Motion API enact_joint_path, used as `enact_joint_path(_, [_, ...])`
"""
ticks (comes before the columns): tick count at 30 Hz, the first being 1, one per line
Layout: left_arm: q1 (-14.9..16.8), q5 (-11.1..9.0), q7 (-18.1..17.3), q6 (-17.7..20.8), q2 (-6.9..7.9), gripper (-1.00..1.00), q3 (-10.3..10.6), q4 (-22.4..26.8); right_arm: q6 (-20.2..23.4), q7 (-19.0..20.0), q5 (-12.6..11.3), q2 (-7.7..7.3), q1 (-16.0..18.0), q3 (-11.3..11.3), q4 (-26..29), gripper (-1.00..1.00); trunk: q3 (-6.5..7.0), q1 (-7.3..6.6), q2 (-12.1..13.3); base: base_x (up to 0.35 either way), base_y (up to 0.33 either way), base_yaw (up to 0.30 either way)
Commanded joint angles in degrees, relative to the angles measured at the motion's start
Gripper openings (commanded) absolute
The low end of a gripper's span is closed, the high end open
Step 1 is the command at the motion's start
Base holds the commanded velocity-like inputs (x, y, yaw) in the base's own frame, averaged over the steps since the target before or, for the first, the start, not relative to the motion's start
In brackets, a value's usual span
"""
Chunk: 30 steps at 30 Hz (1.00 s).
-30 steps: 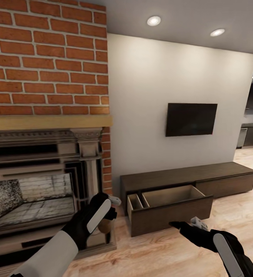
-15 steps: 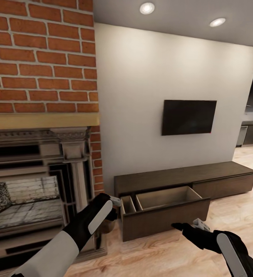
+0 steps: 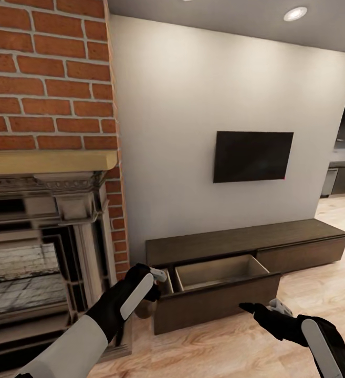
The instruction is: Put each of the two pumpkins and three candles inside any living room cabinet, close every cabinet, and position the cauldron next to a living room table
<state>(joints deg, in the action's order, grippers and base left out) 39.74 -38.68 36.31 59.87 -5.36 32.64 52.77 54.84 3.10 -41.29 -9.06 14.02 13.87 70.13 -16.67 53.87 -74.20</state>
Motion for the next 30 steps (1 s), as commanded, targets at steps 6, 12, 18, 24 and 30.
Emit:
enact_joint_path(6, [0.08, -0.36, 0.6, 0.13, 0.0, -1.0, 0.37, -0.02, 0.26, 0.33, 0.25, -0.02, 0.04, 0.18, 0.01, 1.0, -0.64, 0.02, -0.05, 0.183, -0.272, 0.0])
enact_joint_path(12, [0.08, -0.37, 0.57, 0.13, 0.0, -1.0, 0.4, -0.03, 0.11, 0.38, 0.08, 0.01, 0.04, 0.19, 0.06, 1.0, -1.11, 0.02, -0.05, 0.198, -0.262, 0.0])
enact_joint_path(18, [0.08, -0.36, 0.52, 0.13, 0.0, -1.0, 0.41, -0.03, -0.19, 0.43, 0.0, 0.08, 0.04, 0.11, 0.09, 1.0, -1.21, 0.02, -0.05, 0.232, -0.232, 0.0])
enact_joint_path(24, [0.08, -0.34, 0.51, 0.13, -0.04, -1.0, 0.41, -0.03, -0.49, 0.56, 0.13, 0.1, -0.04, 0.03, 0.09, 1.0, -1.22, 0.02, -0.05, 0.248, -0.222, 0.0])
enact_joint_path(30, [0.08, -0.35, 0.51, 0.13, -0.09, -1.0, 0.43, -0.03, -0.52, 0.56, 0.02, 0.12, -0.05, 0.02, 0.09, 1.0, -1.23, 0.02, -0.05, 0.251, -0.22, 0.0])
